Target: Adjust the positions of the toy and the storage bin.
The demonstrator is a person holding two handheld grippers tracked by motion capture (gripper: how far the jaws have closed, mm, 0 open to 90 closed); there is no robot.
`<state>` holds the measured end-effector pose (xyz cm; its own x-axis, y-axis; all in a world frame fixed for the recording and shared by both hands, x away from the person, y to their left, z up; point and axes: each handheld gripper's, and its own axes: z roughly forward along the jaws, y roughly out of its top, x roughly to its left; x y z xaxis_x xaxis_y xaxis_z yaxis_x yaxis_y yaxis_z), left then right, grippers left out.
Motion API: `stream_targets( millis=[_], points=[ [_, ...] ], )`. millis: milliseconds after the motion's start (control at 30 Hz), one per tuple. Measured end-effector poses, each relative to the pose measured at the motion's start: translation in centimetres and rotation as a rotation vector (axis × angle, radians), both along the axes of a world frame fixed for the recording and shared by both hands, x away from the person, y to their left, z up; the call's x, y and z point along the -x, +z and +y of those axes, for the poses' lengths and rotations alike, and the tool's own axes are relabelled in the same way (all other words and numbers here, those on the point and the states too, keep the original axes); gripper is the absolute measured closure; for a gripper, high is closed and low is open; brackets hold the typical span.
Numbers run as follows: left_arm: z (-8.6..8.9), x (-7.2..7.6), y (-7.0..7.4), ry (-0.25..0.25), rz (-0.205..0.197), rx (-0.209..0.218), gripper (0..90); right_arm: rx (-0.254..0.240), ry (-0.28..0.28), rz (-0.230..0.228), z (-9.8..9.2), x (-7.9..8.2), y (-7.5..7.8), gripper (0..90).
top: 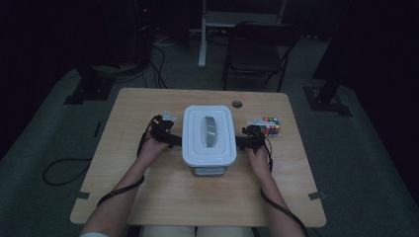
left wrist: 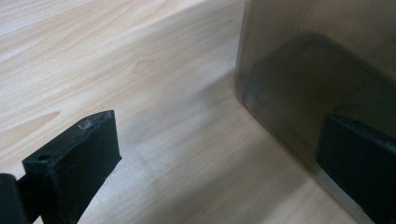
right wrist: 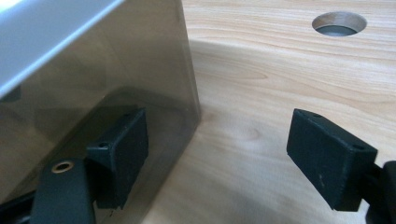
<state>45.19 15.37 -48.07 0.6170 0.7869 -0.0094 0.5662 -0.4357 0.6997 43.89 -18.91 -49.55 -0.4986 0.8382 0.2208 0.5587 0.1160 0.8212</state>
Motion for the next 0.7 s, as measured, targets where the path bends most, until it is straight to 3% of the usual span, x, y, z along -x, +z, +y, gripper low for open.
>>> stream_targets(
  millis=[267, 367, 500, 567, 700],
  points=[
    [-0.2, 2.0, -0.3, -0.023, 0.013, -0.011, 0.6, 0.005, 0.009, -0.004, -0.3, 3.0, 0.1, 21.3],
    [-0.3, 2.8, -0.3, -0.028, 0.002, -0.027, 0.6, -0.023, 0.020, -0.009, -0.4, 4.1, 0.2, 21.3],
    [-0.5, 3.8, -0.2, -0.034, 0.003, -0.032, 0.6, -0.013, 0.028, -0.007, -0.5, 5.2, 0.3, 21.3],
    [-0.6, 4.5, -0.2, -0.038, -0.011, -0.043, 0.6, -0.032, 0.029, -0.006, -0.6, 5.8, 0.1, 21.8],
    [-0.5, 5.8, -0.1, -0.044, -0.010, -0.036, 0.7, -0.045, 0.051, -0.001, -0.9, 7.1, -0.1, 21.8]
  ],
)
